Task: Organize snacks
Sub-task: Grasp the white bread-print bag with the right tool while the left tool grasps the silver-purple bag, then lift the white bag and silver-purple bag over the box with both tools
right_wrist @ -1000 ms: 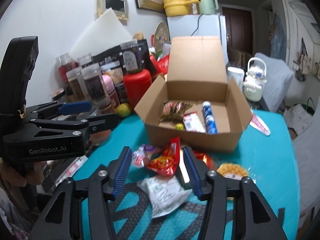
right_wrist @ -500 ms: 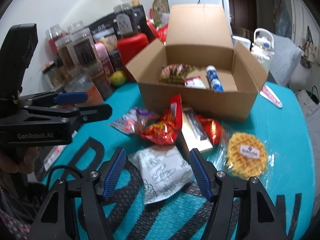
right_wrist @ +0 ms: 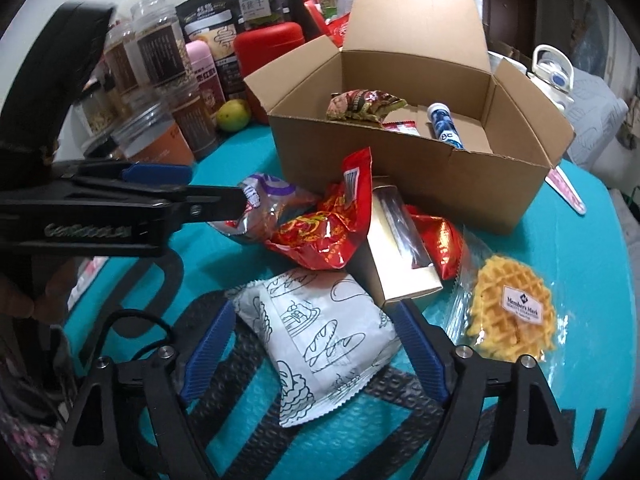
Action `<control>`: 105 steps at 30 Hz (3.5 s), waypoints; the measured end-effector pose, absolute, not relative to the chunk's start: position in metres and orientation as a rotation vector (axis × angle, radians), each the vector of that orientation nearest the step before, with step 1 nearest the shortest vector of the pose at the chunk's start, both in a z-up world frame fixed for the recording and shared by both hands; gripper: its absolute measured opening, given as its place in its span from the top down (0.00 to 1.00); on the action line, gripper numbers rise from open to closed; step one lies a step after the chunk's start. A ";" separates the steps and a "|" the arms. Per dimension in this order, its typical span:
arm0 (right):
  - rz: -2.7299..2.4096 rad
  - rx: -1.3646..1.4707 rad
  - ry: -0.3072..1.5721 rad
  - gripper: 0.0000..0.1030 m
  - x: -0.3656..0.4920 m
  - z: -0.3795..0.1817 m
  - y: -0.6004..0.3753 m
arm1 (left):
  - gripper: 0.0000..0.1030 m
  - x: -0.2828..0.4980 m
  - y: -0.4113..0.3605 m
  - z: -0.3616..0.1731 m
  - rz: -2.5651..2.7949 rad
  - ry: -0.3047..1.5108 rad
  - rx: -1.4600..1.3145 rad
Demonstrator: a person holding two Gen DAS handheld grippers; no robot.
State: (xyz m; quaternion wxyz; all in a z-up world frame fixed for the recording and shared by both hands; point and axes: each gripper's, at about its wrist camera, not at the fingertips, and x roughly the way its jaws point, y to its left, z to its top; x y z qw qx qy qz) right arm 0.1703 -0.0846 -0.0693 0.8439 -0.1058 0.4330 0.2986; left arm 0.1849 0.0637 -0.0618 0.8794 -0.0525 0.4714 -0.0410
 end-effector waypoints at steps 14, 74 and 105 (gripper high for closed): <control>0.627 -0.216 0.981 0.16 0.185 -0.096 -0.085 | 0.56 0.202 0.063 -0.095 -0.121 1.032 -0.112; 0.530 -0.169 1.004 0.45 0.101 -0.098 -0.135 | 0.65 0.085 0.023 -0.106 -0.210 1.065 -0.075; 0.580 -0.109 0.767 0.45 0.117 0.004 -0.140 | 0.65 0.101 0.011 0.003 -0.285 0.779 -0.069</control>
